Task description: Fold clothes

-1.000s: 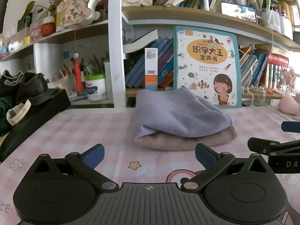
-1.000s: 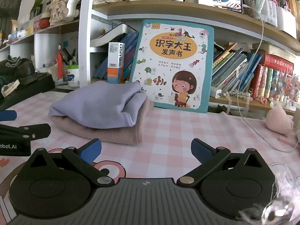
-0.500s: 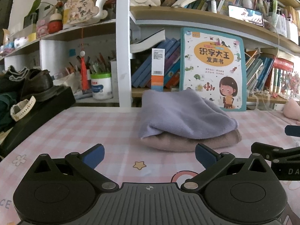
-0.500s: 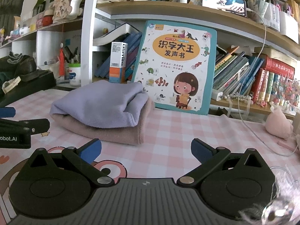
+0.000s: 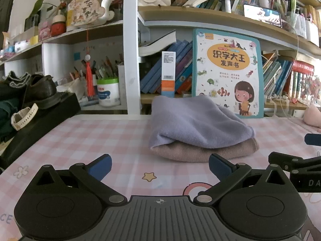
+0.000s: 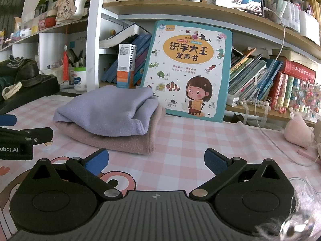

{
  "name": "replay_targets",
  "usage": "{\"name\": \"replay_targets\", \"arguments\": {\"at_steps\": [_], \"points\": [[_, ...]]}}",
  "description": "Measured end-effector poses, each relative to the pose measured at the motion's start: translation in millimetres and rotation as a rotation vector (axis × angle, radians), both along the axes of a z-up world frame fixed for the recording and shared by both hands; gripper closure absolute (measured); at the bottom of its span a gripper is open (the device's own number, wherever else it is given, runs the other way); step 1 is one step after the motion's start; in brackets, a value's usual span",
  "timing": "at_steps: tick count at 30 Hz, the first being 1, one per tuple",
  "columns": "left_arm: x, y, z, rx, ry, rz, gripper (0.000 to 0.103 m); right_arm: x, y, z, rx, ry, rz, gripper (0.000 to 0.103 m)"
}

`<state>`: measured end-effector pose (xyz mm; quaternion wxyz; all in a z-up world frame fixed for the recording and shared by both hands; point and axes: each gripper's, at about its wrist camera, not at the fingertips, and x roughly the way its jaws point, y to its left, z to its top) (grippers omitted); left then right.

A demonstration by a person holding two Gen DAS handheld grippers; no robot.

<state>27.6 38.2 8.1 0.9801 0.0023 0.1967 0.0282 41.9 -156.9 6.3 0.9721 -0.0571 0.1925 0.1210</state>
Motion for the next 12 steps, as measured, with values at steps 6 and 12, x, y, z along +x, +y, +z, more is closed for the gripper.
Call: {"name": "replay_targets", "arguments": {"at_steps": [6, 12], "points": [[-1.0, -0.1, 0.3, 0.003, -0.008, 0.002, 0.0, 0.8, -0.5, -0.2, 0.005, 0.004, -0.003, 0.0], [0.7, 1.1, 0.1, -0.001, 0.002, 0.018, 0.0, 3.7, -1.5, 0.1, 0.002, 0.006, 0.003, 0.0]]}}
